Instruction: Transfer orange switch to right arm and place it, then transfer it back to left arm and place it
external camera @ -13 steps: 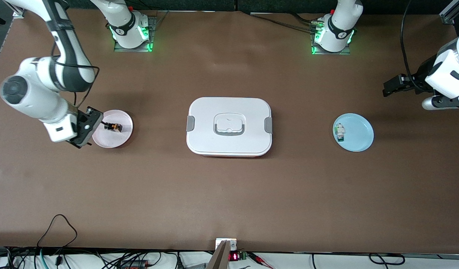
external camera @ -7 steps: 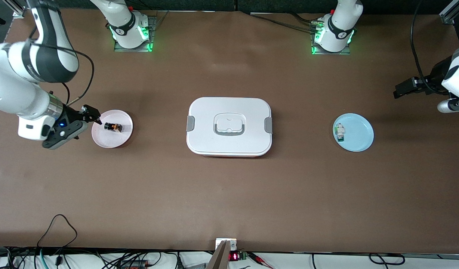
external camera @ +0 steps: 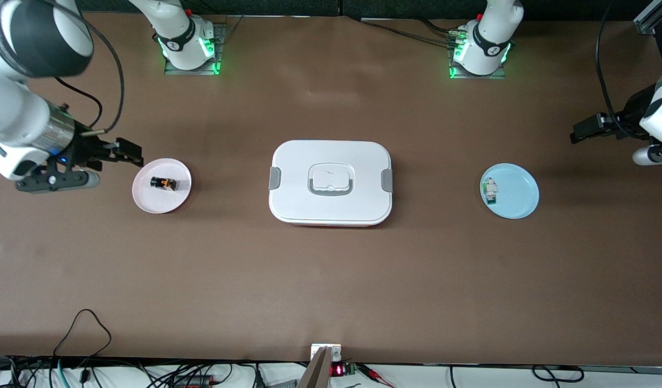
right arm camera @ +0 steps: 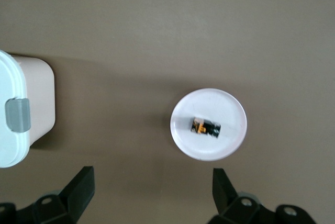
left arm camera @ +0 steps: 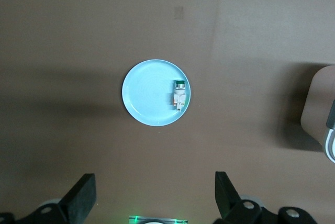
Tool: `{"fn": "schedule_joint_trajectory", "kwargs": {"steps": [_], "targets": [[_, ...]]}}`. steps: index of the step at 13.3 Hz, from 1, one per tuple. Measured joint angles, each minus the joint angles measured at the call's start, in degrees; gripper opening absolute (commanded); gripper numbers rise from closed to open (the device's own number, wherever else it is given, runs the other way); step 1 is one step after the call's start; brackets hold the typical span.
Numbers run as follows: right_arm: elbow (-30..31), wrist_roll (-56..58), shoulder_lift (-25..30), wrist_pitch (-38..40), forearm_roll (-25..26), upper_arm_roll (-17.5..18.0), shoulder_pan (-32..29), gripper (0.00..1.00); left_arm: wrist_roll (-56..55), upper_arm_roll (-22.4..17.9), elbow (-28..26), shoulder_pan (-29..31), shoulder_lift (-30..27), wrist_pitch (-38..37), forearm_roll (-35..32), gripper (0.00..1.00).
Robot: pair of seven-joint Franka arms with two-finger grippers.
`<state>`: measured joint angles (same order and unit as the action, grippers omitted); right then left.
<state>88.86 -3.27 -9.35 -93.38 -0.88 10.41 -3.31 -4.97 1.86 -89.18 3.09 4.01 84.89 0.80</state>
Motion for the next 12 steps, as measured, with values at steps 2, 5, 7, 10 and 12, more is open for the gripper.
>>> {"fn": "schedule_joint_trajectory", "kwargs": {"steps": [2, 5, 7, 10, 12], "targets": [[-3.79, -0.29, 0.40, 4.22, 2.71, -3.79, -0.11, 1.00, 0.17, 0.22, 0.63, -0.07, 0.54, 0.36, 0.00, 1.00], [-6.72, -0.29, 0.46, 8.18, 3.23, -10.24, -0.28, 1.00, 0.26, 0.57, 2.99, -0.39, 1.72, 0.41, 0.00, 1.00], [-6.49, -0.29, 0.23, 8.81, 3.23, -11.93, -0.20, 1.00, 0.26, 1.09, 3.62, -0.60, 2.27, 0.41, 0.00, 1.00], [-2.70, -0.40, 0.87, 6.64, 3.24, -12.65, 0.35, 1.00, 0.26, 1.47, 3.82, -0.71, 2.48, 0.41, 0.00, 1.00], [2.07, -0.37, 2.73, 2.74, 3.32, -12.83, 0.41, 1.00, 0.26, 1.47, 3.87, -0.71, 2.48, 0.40, 0.00, 1.00]]}}
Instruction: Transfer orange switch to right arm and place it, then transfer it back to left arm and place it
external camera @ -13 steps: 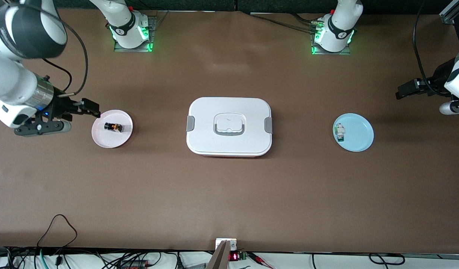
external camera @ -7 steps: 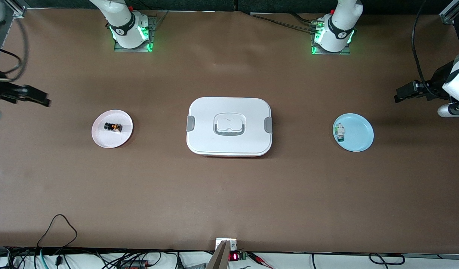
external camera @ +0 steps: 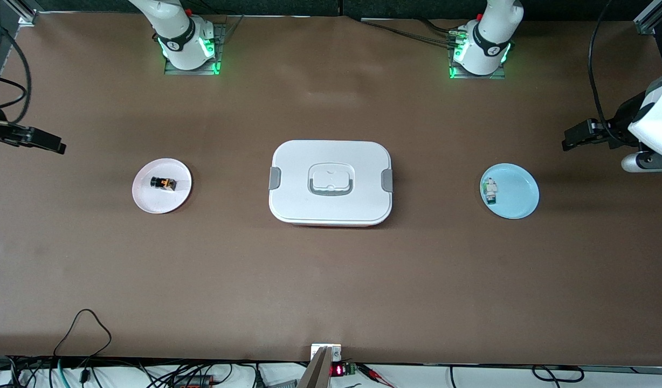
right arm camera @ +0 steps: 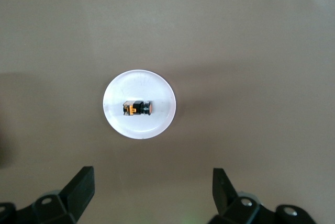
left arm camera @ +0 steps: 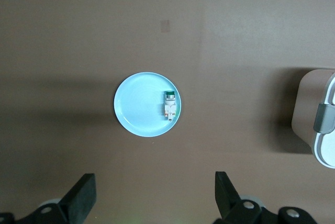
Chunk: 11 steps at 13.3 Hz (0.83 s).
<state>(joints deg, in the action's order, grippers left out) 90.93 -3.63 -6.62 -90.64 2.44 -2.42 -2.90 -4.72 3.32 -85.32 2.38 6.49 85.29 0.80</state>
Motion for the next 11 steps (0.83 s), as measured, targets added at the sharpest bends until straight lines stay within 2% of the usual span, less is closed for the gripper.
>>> {"fn": "schedule_joint_trajectory", "kwargs": {"steps": [11], "targets": [[12.15, 1.67, 9.64, -4.72, 0.32, -0.36, 0.06, 1.00, 0.00, 0.14, 0.08, -0.01, 0.00, -0.02, 0.00, 1.00]]}}
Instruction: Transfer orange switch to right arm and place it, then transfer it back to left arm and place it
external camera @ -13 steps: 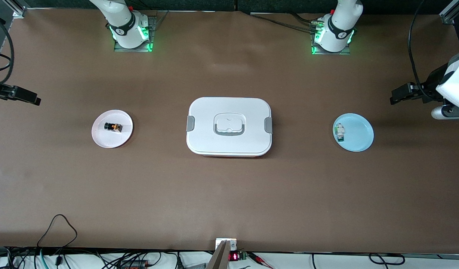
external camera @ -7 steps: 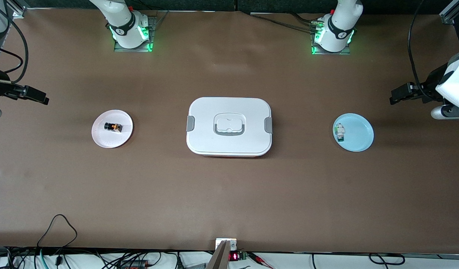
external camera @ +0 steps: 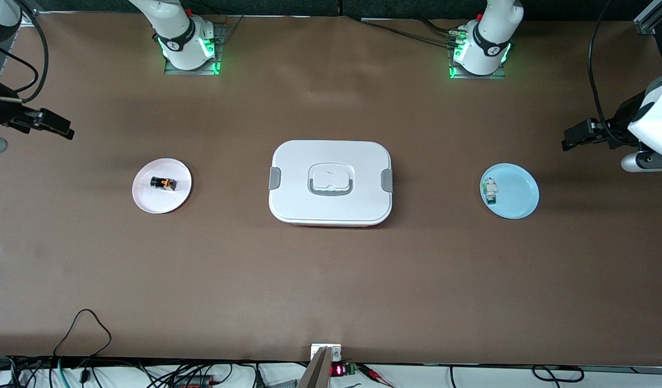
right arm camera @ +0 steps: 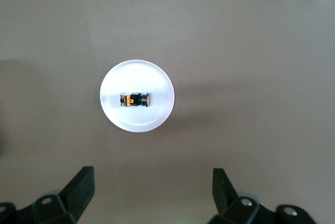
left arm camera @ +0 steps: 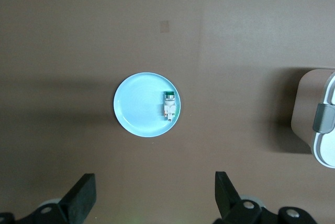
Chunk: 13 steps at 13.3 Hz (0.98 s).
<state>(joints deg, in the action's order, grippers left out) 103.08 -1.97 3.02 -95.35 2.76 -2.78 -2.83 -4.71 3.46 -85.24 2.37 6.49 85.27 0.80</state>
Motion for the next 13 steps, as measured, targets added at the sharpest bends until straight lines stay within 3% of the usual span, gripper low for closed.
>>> {"fn": "schedule_joint_trajectory", "kwargs": {"steps": [13], "targets": [[-3.11, 0.01, -1.02, -1.12, -0.29, -0.27, 0.00, 1.00, 0.00, 0.06, 0.01, 0.00, 0.00, 0.00, 0.00, 1.00]]}}
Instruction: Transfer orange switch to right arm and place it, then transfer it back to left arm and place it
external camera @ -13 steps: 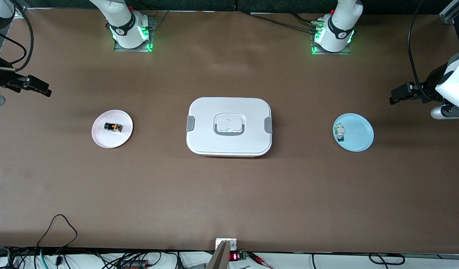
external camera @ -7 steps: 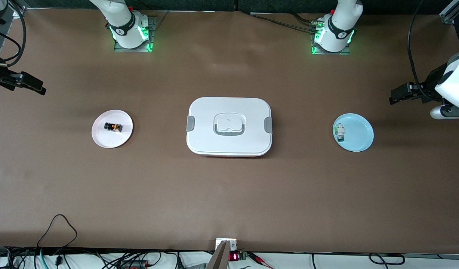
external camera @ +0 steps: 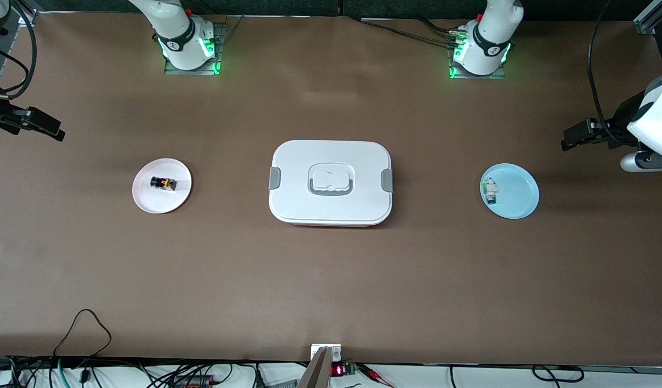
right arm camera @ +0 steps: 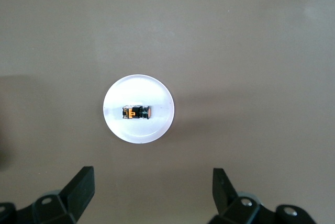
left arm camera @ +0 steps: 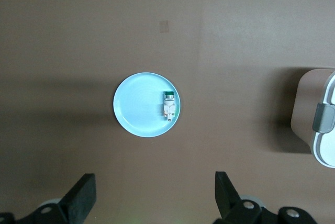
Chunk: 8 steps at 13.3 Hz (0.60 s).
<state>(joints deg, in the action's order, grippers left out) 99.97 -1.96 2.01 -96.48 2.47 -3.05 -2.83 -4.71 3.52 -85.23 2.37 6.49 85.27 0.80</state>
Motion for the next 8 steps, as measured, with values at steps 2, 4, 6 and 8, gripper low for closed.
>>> {"fn": "schedule_joint_trajectory", "kwargs": {"steps": [2, 4, 6, 8], "targets": [[0.00, 0.00, -0.07, -0.70, 0.01, 0.00, 0.00, 1.00, 0.00, 0.00, 0.00, 0.00, 0.00, 0.00, 0.00, 1.00], [0.00, 0.00, -0.14, -1.23, 0.00, 0.01, -0.08, 1.00, 0.00, 0.00, 0.00, 0.00, 0.00, 0.00, 0.00, 1.00], [-0.01, 0.00, -0.14, -1.53, -0.03, 0.29, -0.57, 1.00, 0.00, 0.00, 0.00, 0.00, 0.00, 0.00, 0.00, 1.00], [-0.27, 0.00, -0.16, -1.67, -0.12, 0.62, -1.57, 1.00, 0.00, 0.00, 0.00, 0.00, 0.00, 0.00, 0.00, 1.00]]}}
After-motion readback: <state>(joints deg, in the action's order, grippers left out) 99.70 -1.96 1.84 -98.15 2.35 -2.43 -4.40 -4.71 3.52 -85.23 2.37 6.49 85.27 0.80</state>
